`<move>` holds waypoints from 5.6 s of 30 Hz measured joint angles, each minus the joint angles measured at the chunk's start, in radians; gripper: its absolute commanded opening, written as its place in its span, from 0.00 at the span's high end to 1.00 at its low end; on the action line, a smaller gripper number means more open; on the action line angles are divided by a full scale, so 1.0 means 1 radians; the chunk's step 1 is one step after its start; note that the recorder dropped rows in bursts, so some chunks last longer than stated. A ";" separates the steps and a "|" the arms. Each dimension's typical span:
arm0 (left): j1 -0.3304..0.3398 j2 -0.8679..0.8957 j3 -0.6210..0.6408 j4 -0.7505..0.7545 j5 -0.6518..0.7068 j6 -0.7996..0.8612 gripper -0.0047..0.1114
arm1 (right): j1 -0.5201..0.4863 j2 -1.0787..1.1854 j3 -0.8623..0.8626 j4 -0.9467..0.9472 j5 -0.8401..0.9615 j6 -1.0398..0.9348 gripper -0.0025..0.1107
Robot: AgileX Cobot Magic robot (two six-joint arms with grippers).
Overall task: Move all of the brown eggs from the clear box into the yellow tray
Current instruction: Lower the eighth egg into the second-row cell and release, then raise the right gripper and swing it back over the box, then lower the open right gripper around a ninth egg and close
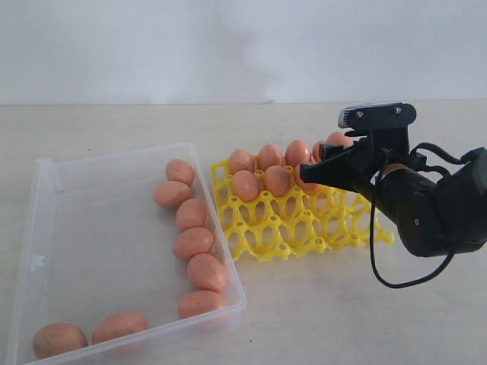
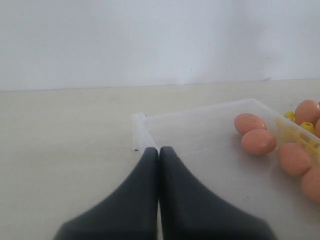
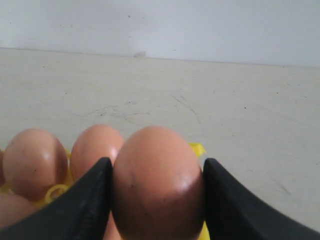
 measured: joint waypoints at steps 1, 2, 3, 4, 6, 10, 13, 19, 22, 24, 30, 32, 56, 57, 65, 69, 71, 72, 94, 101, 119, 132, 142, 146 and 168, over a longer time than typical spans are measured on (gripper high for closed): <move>0.000 0.000 0.000 0.000 0.000 0.000 1.00 | 0.000 0.000 0.000 -0.002 -0.005 0.005 0.88; 0.000 0.000 0.000 0.000 0.000 0.000 1.00 | 0.000 0.000 0.000 -0.002 -0.005 0.007 0.88; 0.000 0.000 0.000 0.000 0.000 0.000 1.00 | 0.000 0.000 0.000 -0.002 -0.005 0.010 0.88; 0.000 0.000 0.000 0.000 0.000 0.000 1.00 | 0.000 0.000 0.000 -0.004 -0.005 0.012 0.88; 0.000 0.000 0.000 0.000 0.000 0.000 1.00 | 0.000 0.000 0.009 -0.004 -0.013 0.022 0.88; 0.000 0.000 0.000 0.000 0.000 0.000 1.00 | 0.000 -0.007 0.067 -0.003 -0.073 0.039 0.88; 0.000 0.000 0.000 0.000 0.000 0.000 1.00 | 0.000 -0.018 0.095 0.001 -0.092 0.046 0.88; 0.000 0.000 0.000 0.000 0.000 0.000 1.00 | 0.000 -0.018 0.100 -0.017 -0.107 0.046 0.88; 0.000 0.000 0.000 0.000 0.000 0.000 1.00 | 0.000 -0.018 0.100 -0.024 -0.109 0.046 0.88; 0.000 0.000 0.000 0.000 0.000 0.000 1.00 | 0.000 -0.018 0.100 -0.036 -0.111 0.052 0.88; 0.000 0.000 0.000 0.000 0.000 0.000 1.00 | 0.000 -0.018 0.068 -0.054 -0.101 0.056 0.88; 0.000 0.000 0.000 0.000 0.000 0.000 1.00 | 0.000 -0.018 0.058 -0.056 -0.097 0.056 0.88; 0.000 0.000 0.000 0.000 0.000 0.000 1.00 | 0.000 0.015 0.053 -0.045 -0.087 0.056 0.47; 0.000 0.000 0.000 0.000 0.000 0.000 1.00 | 0.000 0.015 0.053 -0.043 -0.087 0.056 0.47; 0.000 0.000 0.000 0.000 0.000 0.000 1.00 | 0.000 0.015 0.053 -0.041 -0.087 0.056 0.47; 0.000 0.000 0.000 0.000 0.000 0.000 1.00 | 0.000 0.015 0.053 -0.039 -0.087 0.052 0.47; 0.000 0.000 0.000 0.000 0.000 0.000 1.00 | 0.000 0.001 0.053 -0.030 -0.067 0.046 0.47; 0.000 0.000 0.000 0.000 0.000 0.000 1.00 | 0.000 -0.013 0.053 -0.025 -0.060 0.040 0.47; 0.000 0.000 0.000 0.000 0.000 0.000 1.00 | 0.024 -0.541 -0.187 0.061 1.036 -0.163 0.47; 0.000 0.000 0.000 0.000 0.000 0.000 1.00 | 0.140 -0.523 -0.357 0.039 1.266 -0.162 0.47; 0.000 0.000 0.000 0.000 0.000 0.000 1.00 | 0.535 0.087 -0.994 -0.429 1.722 0.239 0.47; 0.000 0.000 0.000 0.000 0.000 0.000 1.00 | 0.549 0.160 -1.045 -0.488 1.883 0.309 0.47; 0.000 0.000 0.000 0.000 0.000 0.000 1.00 | 0.556 0.160 -1.047 -0.512 1.973 0.284 0.47; 0.000 0.000 0.000 0.000 0.000 0.000 1.00 | 0.563 0.160 -1.047 -0.514 1.974 0.270 0.47; 0.000 0.000 0.000 0.000 0.000 0.000 1.00 | 0.613 0.160 -1.038 -0.465 2.021 -0.027 0.47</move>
